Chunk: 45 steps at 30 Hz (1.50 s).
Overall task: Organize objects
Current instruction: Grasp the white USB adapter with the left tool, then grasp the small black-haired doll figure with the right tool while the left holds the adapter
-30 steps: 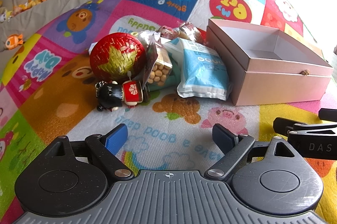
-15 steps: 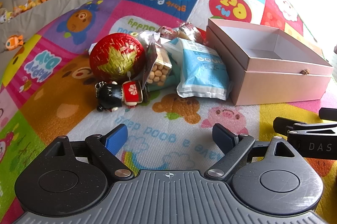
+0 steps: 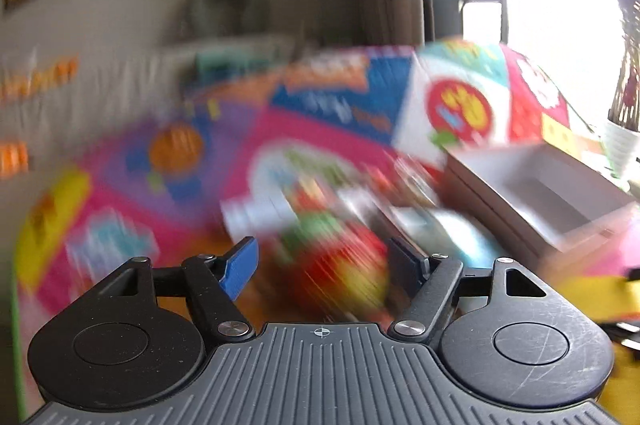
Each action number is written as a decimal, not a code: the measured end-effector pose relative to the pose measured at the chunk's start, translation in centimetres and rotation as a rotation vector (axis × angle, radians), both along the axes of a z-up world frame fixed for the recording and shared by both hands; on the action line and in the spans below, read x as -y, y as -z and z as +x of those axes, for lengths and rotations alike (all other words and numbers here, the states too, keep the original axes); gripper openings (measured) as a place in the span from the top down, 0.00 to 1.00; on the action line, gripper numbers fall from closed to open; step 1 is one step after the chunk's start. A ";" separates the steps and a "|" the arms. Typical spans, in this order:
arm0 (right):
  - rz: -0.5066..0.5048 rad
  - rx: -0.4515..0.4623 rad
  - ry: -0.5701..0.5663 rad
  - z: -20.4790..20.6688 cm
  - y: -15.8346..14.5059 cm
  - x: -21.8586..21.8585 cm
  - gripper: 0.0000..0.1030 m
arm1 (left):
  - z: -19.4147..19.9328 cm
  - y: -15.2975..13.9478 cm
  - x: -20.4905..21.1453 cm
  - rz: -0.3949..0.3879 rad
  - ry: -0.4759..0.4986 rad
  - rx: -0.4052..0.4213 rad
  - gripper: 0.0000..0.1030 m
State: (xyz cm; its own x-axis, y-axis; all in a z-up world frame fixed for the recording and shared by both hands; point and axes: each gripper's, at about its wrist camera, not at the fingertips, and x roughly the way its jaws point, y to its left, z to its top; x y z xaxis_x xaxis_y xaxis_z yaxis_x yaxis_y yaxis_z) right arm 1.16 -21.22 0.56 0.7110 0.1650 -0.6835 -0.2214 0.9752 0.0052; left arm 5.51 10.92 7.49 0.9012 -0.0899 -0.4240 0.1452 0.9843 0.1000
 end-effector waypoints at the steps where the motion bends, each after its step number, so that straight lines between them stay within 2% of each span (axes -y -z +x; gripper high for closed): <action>1: 0.001 0.003 -0.008 -0.2 0.0 0.1 0.00 | 1.6 -0.3 -1.0 0.020 0.010 0.028 0.25; 3: -0.002 0.006 -0.015 -0.4 0.0 0.2 0.00 | 5.5 -0.4 -2.9 0.049 0.040 0.041 0.25; 5: -0.002 0.005 -0.018 -0.3 0.0 0.4 0.00 | 9.5 0.2 -3.9 0.119 0.132 -0.034 0.25; 8: -0.006 0.001 -0.025 -0.4 -0.1 0.4 0.00 | 12.9 1.8 -3.7 0.231 0.268 -0.128 0.25; 10: -0.006 0.001 -0.028 -0.5 -0.2 0.4 0.00 | 14.8 3.2 -3.9 0.261 0.299 -0.188 0.25; 14: -0.009 -0.003 -0.029 -0.4 -0.2 0.3 0.00 | 18.0 5.7 -4.1 0.300 0.301 -0.281 0.25; 19: -0.011 -0.010 -0.033 -0.3 -0.2 0.3 0.00 | 19.7 6.3 -5.7 0.112 0.260 -0.348 0.24; 23: -0.012 -0.009 -0.030 -0.3 -0.2 0.3 0.00 | 18.9 6.6 -5.6 0.021 0.161 -0.347 0.26; 24: -0.011 -0.008 -0.030 -0.3 -0.2 0.3 0.00 | 18.4 6.7 -5.5 0.004 0.126 -0.343 0.28; 26: -0.008 -0.005 -0.028 -0.4 -0.2 0.3 0.00 | 16.7 6.6 -5.4 -0.053 0.072 -0.333 0.46; 29: -0.008 -0.002 -0.025 -0.4 -0.2 0.3 0.00 | 12.7 6.1 -6.2 -0.237 0.005 -0.353 0.48; 30: -0.008 -0.001 -0.025 -0.4 -0.2 0.3 0.00 | 11.3 5.6 -6.5 -0.274 -0.025 -0.342 0.48; 33: -0.009 0.001 -0.025 -0.4 -0.2 0.2 0.00 | 5.8 3.9 -7.2 -0.351 -0.012 -0.271 0.48; 36: -0.017 0.007 -0.028 -0.4 -0.3 0.0 0.00 | 0.6 2.6 -6.5 -0.397 0.012 -0.243 0.48; 38: -0.030 0.020 -0.032 -0.6 -0.5 -0.3 0.00 | -2.4 2.2 -5.7 -0.409 0.041 -0.259 0.48; 40: -0.014 0.029 -0.046 -0.9 -0.8 -0.6 0.00 | -5.5 2.2 -4.1 -0.389 0.075 -0.279 0.48; 45: 0.085 0.077 -0.157 -1.1 -3.9 -3.3 0.00 | -11.4 3.4 -0.8 -0.188 0.046 -0.299 0.48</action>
State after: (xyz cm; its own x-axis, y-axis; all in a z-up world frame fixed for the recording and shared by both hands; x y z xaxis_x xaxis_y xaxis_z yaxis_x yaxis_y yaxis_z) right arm 0.07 -17.87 4.41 0.7214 0.3333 -0.6070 -0.3739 0.9253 0.0636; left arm -5.92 11.77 4.09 0.7331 -0.2295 -0.6402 0.1857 0.9731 -0.1361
